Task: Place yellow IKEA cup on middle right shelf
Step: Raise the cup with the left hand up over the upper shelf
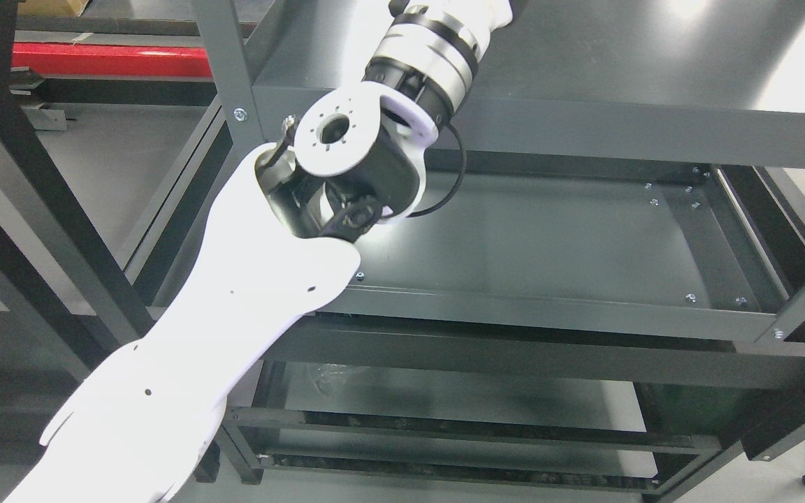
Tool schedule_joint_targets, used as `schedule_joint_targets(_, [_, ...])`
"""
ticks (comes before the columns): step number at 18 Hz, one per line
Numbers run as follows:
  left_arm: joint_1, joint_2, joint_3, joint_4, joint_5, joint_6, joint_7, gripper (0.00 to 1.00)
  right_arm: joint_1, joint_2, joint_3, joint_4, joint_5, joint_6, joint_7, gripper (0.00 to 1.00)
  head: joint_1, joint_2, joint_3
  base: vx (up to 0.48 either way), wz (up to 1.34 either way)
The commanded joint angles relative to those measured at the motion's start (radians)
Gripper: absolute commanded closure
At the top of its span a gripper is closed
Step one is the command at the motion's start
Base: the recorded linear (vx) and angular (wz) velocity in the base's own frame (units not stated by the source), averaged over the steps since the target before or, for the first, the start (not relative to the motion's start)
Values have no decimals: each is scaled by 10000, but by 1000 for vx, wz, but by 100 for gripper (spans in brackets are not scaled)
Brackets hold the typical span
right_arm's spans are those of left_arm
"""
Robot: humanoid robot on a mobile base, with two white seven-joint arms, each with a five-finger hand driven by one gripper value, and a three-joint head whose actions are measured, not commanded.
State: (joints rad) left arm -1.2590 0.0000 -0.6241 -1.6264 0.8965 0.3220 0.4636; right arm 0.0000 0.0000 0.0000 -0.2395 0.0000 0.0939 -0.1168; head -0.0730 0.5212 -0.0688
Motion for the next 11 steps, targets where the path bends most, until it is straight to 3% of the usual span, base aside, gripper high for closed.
schedule_joint_targets(1, [-679, 175, 259, 2179, 2093, 890, 58, 100, 138, -175, 169, 2, -245, -3, 2, 1, 0, 0, 0, 0, 0])
schedule_joint_targets(6, [-648, 175, 106, 2658, 1942, 1718, 58, 96, 138, -175, 169, 2, -245, -3, 2, 1, 0, 0, 0, 0, 0])
schedule_joint_targets(11, [-617, 175, -737, 2627, 1696, 1812, 73, 92, 138, -175, 169, 2, -245, -3, 2, 1, 0, 0, 0, 0, 0])
